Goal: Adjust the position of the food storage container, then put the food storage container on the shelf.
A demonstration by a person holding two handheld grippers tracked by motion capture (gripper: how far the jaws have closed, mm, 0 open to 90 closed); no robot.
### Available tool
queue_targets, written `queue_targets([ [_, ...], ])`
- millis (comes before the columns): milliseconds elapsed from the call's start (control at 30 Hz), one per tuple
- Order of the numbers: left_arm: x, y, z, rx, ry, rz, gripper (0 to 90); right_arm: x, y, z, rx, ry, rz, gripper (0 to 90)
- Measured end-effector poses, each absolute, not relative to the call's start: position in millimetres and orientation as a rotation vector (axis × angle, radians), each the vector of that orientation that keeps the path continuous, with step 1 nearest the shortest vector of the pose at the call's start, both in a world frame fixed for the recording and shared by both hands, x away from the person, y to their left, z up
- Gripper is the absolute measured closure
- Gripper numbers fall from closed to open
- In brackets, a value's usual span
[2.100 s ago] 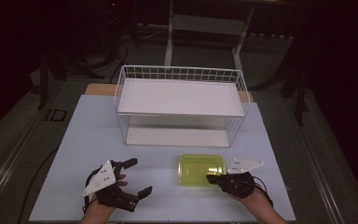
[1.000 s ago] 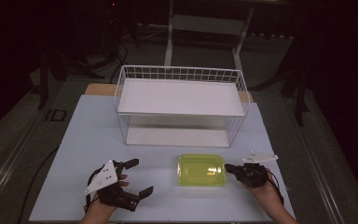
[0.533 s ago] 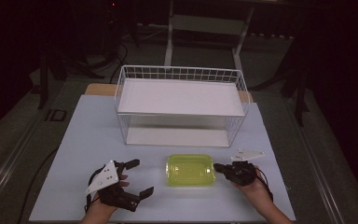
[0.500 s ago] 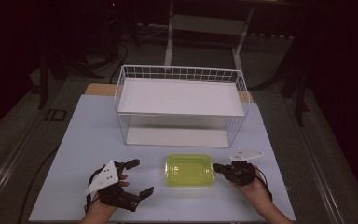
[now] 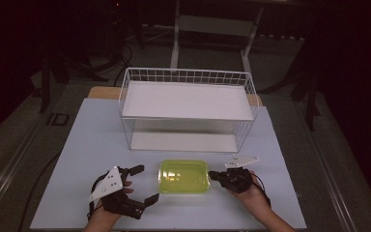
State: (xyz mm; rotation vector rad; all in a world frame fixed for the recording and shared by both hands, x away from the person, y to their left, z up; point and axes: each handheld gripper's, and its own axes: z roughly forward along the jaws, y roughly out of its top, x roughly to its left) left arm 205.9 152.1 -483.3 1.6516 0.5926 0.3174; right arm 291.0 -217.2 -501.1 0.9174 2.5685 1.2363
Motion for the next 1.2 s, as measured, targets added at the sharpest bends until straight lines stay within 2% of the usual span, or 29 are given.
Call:
queue_targets([
  [333,206,151,-484,1.659,0.589,0.305,0.8,291,-205,-501,0.874,2.578,1.229,89.5],
  [433,206,152,-484,1.637,0.589,0.283,0.8,290,-208,-499,0.875,2.563,1.274,83.6],
  [600,206,152,-485,1.643,0.597,0.287,0.8,285,-213,-487,0.944,2.521,1.342,69.4],
  [667,208,151,-486,1.625,0.591,0.259,0.8,282,-215,-482,0.933,2.502,1.361,58.1],
  [700,208,151,-486,1.625,0.591,0.259,0.8,282,-215,-482,0.933,2.502,1.361,58.1],
  [800,211,150,-484,1.633,0.597,0.258,0.8,278,-215,-475,0.908,2.472,1.403,42.3],
  [833,211,150,-484,1.633,0.597,0.258,0.8,278,-215,-475,0.908,2.472,1.403,42.3],
  [933,218,149,-485,1.720,0.648,0.274,0.8,276,-213,-473,0.916,2.453,1.391,19.7],
  [967,218,149,-485,1.720,0.648,0.274,0.8,276,-213,-473,0.916,2.453,1.391,19.7],
  [1000,221,149,-485,1.742,0.667,0.260,0.8,277,-213,-473,0.914,2.454,1.393,13.6],
  [1200,235,146,-484,1.781,0.778,0.233,0.8,281,-209,-467,0.888,2.403,1.384,14.2],
])
